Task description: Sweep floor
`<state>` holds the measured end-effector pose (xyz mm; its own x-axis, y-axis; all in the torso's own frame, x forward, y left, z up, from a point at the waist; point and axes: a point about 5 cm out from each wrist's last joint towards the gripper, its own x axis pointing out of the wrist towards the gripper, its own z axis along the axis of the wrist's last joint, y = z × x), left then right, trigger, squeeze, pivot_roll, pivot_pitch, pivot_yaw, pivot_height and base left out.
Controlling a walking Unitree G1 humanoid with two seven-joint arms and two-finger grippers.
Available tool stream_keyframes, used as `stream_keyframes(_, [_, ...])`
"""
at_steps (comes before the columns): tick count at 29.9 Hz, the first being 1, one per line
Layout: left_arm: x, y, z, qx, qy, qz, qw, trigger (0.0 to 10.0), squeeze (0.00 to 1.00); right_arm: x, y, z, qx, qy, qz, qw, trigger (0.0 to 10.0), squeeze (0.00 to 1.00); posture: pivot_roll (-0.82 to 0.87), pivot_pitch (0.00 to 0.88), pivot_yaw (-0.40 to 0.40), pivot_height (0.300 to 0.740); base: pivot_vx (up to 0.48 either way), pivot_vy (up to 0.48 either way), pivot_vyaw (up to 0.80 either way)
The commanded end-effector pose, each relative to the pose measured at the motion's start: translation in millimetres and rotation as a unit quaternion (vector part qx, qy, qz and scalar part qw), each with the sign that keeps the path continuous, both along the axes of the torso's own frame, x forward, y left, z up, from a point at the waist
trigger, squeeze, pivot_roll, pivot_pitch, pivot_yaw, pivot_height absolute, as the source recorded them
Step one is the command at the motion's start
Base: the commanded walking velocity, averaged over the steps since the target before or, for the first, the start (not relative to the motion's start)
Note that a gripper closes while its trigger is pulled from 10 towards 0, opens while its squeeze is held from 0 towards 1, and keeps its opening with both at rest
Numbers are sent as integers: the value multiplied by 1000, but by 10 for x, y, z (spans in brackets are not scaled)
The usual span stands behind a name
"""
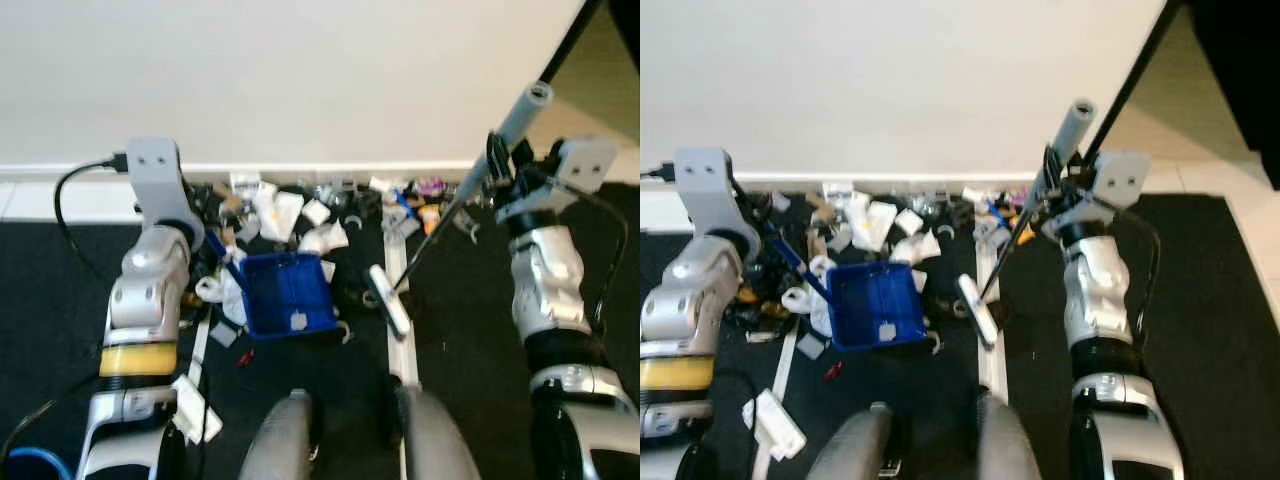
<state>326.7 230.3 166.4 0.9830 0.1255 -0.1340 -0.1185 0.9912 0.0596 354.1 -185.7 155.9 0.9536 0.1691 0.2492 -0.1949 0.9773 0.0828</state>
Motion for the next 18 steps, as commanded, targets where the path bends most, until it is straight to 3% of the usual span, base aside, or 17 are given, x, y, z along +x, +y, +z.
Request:
stream_keyframes(1, [-38,41,16,5,-6,4,1000,10000,0,-28,-50,-15,2,-1,-6,1000,10000,0,2,198,45,740,0,0,0])
stream_keyframes(18, [-66,172,131,-12,14,12,1000,10000,0,-38,-73,-22,-23,-8,-7,1000,10000,0,12,197,49,740,0,0,0])
